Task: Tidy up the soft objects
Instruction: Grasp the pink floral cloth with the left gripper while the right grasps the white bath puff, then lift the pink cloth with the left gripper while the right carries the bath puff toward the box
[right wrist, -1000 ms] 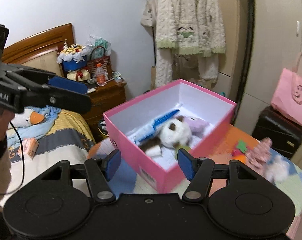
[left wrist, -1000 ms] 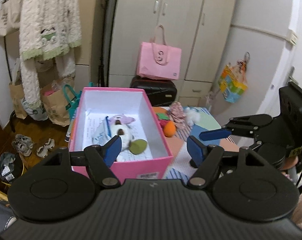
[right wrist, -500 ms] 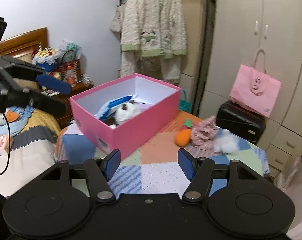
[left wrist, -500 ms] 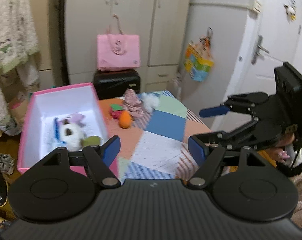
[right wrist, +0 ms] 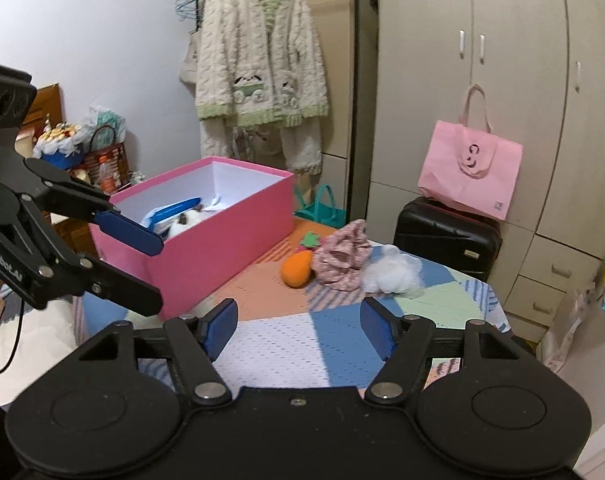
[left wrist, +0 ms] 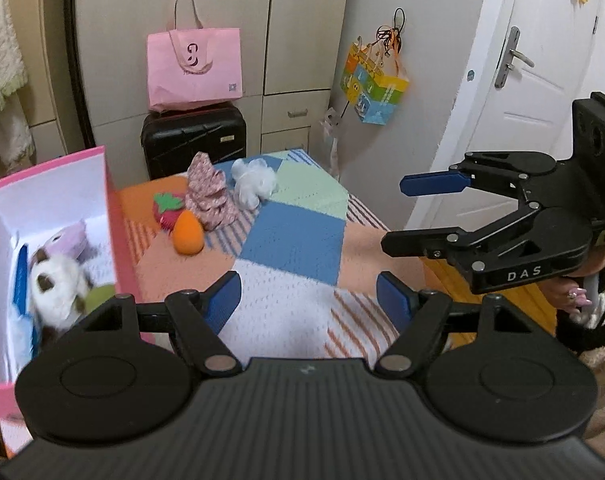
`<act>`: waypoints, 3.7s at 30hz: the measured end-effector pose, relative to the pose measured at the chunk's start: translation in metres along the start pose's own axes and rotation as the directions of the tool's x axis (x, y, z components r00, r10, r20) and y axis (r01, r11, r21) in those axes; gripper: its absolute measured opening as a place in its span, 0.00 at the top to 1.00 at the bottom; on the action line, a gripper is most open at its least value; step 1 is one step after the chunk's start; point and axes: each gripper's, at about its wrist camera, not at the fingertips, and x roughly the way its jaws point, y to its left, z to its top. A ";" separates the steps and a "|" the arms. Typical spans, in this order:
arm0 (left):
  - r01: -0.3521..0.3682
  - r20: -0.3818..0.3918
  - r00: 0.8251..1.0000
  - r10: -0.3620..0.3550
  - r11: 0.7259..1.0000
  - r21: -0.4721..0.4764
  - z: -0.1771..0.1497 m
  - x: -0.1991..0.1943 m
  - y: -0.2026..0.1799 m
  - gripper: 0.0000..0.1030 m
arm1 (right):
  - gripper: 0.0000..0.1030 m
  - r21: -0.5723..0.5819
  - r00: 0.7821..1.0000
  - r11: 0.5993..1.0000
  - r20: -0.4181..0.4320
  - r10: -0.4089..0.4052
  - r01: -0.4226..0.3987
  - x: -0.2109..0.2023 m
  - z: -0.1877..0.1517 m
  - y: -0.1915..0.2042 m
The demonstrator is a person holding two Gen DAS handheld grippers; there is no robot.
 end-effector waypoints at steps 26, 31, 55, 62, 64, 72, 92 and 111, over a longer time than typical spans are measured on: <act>-0.271 0.170 0.937 0.304 0.944 -0.189 0.049 0.171 0.065 0.32 | 0.28 -0.058 0.997 0.997 0.054 0.047 -0.044 0.173 -0.003 -0.127; -0.356 0.167 0.910 0.379 0.922 -0.151 0.050 0.195 0.068 0.35 | 0.26 -0.163 0.996 0.983 0.004 0.092 -0.090 0.201 0.002 -0.124; -0.295 0.027 0.953 0.301 0.948 -0.121 0.049 0.226 0.068 0.87 | 0.72 -0.187 0.986 0.969 -0.066 0.151 -0.161 0.232 -0.007 -0.128; -0.293 0.081 0.949 0.305 0.946 -0.137 0.046 0.212 0.060 0.88 | 0.85 -0.154 0.998 0.986 -0.022 0.062 -0.065 0.221 -0.011 -0.125; -0.282 0.084 0.951 0.296 0.949 -0.143 0.043 0.207 0.059 0.88 | 0.86 -0.137 0.999 0.989 -0.014 0.048 -0.050 0.215 -0.013 -0.125; -0.253 0.121 0.954 0.275 0.953 -0.164 0.037 0.190 0.049 0.90 | 0.86 -0.081 1.000 0.997 0.010 0.005 -0.004 0.184 -0.022 -0.121; -0.226 0.223 0.941 0.252 0.965 -0.136 -0.008 0.101 0.020 0.91 | 0.86 -0.012 1.000 1.000 -0.018 -0.002 0.001 0.114 -0.048 -0.062; 0.004 0.026 1.000 -0.001 0.993 -0.121 -0.051 0.027 0.015 0.91 | 0.86 -0.003 0.984 0.987 -0.082 0.160 -0.161 0.036 -0.053 0.008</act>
